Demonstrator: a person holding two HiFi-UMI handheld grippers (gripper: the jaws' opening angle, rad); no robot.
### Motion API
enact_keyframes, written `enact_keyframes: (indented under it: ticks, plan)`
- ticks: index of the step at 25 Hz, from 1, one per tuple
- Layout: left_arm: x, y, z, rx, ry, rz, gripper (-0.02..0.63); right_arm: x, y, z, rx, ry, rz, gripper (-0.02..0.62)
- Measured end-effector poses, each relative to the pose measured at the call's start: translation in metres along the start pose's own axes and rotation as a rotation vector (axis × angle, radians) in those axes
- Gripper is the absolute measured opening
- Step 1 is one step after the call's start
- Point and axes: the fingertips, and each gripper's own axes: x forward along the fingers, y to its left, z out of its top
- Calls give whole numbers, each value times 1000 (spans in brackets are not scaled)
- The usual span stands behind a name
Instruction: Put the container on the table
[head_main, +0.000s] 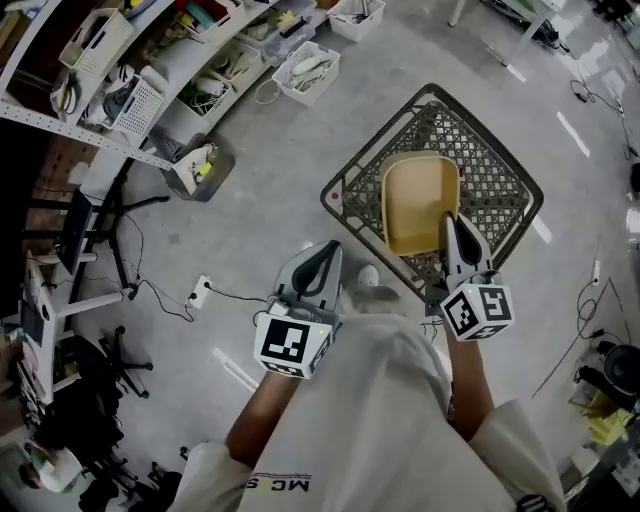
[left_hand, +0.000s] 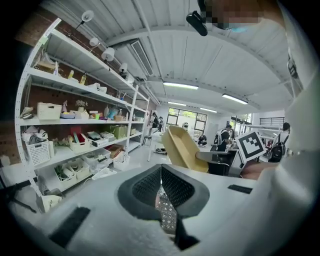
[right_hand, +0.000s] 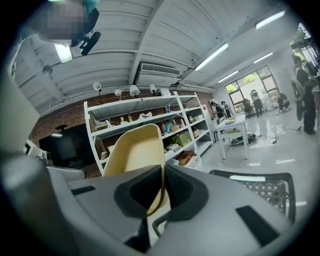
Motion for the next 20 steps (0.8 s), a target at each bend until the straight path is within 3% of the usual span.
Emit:
enact_keyframes:
  ticks: [7,20]
  plan:
    - [28,8,10,14,8,-46,26,7,-18,-11,19,23,-89,29]
    - [56,19,-2,-7,-3,-34,26,36,-35,-44,-22,119,-105,29]
